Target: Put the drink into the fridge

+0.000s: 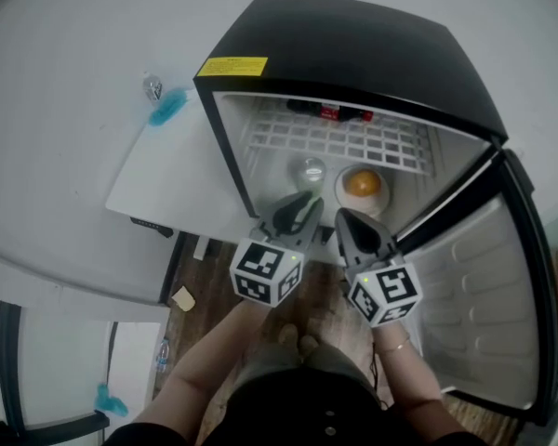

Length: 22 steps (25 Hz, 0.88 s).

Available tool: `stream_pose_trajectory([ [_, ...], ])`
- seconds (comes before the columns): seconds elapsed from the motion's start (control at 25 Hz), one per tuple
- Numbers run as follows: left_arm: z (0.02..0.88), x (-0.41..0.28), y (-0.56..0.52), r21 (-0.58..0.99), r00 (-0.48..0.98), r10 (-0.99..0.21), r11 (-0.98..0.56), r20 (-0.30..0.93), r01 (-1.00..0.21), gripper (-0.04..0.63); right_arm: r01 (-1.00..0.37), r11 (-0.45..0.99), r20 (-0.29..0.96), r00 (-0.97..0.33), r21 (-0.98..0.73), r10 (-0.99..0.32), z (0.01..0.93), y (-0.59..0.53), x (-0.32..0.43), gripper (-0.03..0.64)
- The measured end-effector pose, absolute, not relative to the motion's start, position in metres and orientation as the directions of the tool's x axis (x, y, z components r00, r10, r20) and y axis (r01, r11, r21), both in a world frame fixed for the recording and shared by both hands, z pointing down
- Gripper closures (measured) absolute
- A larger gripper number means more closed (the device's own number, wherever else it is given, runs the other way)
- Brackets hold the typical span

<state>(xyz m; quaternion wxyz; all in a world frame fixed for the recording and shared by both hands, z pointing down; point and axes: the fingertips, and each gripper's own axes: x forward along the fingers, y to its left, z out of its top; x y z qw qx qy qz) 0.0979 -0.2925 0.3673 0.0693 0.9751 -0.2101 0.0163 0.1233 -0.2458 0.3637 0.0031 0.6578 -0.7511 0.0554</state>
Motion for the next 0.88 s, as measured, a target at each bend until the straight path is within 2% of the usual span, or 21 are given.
stream_pose_trajectory([
  [0.12, 0.37, 0.095, -0.283, 0.132, 0.915, -0.399, -0.905, 0.066, -0.404, 0.565, -0.988, 0.137, 0.046, -0.141, -0.067, -0.989, 0.356, -0.24, 0.12, 0.609],
  [0.24, 0.369, 0.091, -0.276, 0.151, 0.919, -0.391, -0.906, 0.06, -0.395, 0.586, -0.987, 0.144, 0.023, -0.145, -0.07, -0.989, 0.351, -0.237, 0.117, 0.609],
  [0.44, 0.363, 0.084, -0.267, 0.14, 0.922, -0.383, -0.912, 0.051, -0.386, 0.589, -0.986, 0.145, 0.006, -0.146, -0.082, -0.989, 0.348, -0.231, 0.113, 0.609],
  [0.68, 0.362, 0.086, -0.251, 0.141, 0.945, -0.32, -0.935, 0.067, -0.327, 0.589, -0.986, 0.149, 0.007, -0.15, -0.079, -0.989, 0.348, -0.23, 0.11, 0.609],
  [0.88, 0.365, 0.084, -0.249, 0.161, 0.943, -0.326, -0.929, 0.068, -0.332, 0.589, -0.987, 0.152, 0.001, -0.152, -0.06, -0.988, 0.344, -0.23, 0.11, 0.609],
])
